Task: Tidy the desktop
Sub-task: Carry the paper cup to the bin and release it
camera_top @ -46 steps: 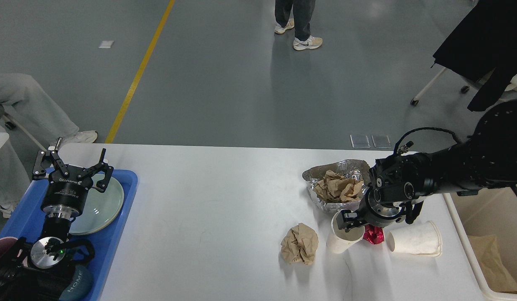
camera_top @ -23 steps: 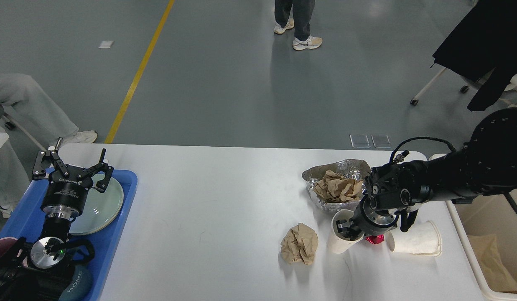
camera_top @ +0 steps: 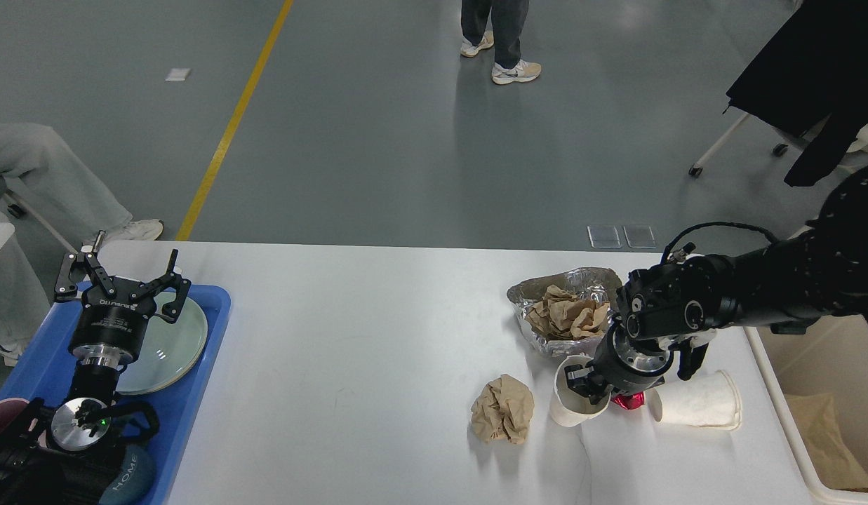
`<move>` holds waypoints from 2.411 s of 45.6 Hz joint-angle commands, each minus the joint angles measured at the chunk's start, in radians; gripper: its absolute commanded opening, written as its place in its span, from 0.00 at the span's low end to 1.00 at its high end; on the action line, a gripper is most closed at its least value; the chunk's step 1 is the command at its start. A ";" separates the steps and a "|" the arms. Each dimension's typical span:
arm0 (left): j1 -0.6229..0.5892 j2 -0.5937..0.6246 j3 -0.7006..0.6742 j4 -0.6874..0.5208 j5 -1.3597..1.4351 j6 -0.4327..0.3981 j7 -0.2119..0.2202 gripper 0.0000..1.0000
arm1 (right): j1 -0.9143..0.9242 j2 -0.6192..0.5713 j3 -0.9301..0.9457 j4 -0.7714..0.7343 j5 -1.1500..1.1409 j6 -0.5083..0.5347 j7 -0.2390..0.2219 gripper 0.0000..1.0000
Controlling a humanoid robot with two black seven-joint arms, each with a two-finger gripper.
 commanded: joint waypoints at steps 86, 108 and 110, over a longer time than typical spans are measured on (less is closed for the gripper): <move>0.000 0.002 0.000 0.002 -0.002 0.000 0.000 0.96 | -0.972 -0.344 0.049 -1.135 0.126 -0.182 0.201 0.00; 0.000 0.000 0.000 0.002 -0.002 0.000 0.000 0.96 | -1.066 -0.302 0.083 -1.175 0.129 -0.279 0.133 0.49; 0.000 0.002 0.000 0.002 -0.002 0.000 0.000 0.96 | -1.066 -0.301 0.081 -1.175 0.128 -0.281 0.135 0.86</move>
